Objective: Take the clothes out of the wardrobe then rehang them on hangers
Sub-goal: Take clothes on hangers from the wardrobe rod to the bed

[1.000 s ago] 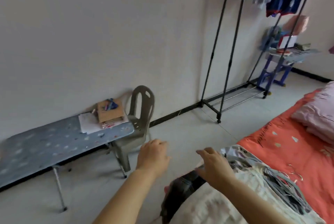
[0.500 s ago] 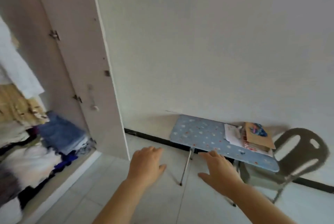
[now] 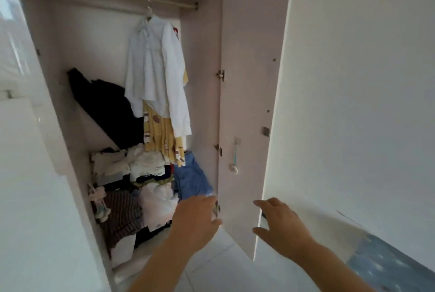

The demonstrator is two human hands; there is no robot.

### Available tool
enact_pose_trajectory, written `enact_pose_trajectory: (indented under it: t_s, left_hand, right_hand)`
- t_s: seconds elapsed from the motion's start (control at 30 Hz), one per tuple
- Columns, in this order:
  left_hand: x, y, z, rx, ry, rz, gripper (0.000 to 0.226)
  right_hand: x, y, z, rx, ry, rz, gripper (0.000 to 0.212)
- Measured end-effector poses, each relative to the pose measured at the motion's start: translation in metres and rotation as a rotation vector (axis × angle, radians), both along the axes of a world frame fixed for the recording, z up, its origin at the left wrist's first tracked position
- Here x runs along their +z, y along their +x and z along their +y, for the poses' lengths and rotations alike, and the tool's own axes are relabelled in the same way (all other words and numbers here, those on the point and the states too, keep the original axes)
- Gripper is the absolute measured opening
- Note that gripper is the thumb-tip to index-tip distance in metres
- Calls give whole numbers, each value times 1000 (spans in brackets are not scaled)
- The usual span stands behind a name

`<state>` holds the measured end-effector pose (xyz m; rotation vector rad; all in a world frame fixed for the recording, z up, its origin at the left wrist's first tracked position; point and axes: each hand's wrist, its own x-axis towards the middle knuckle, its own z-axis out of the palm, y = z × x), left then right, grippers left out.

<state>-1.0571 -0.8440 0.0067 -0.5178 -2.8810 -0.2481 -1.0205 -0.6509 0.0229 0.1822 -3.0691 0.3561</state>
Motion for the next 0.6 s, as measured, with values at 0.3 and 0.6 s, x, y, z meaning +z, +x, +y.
enact_pose_trajectory:
  t_s: [0.3,0.6]
  left_hand:
    - [34,-129,-44,219,65,97,45]
    - [59,-300,-102,242,184,256,32]
  right_hand:
    - [34,-174,-43,228,-23,91,50]
    - [66,-355,-109,325,-50,191,56]
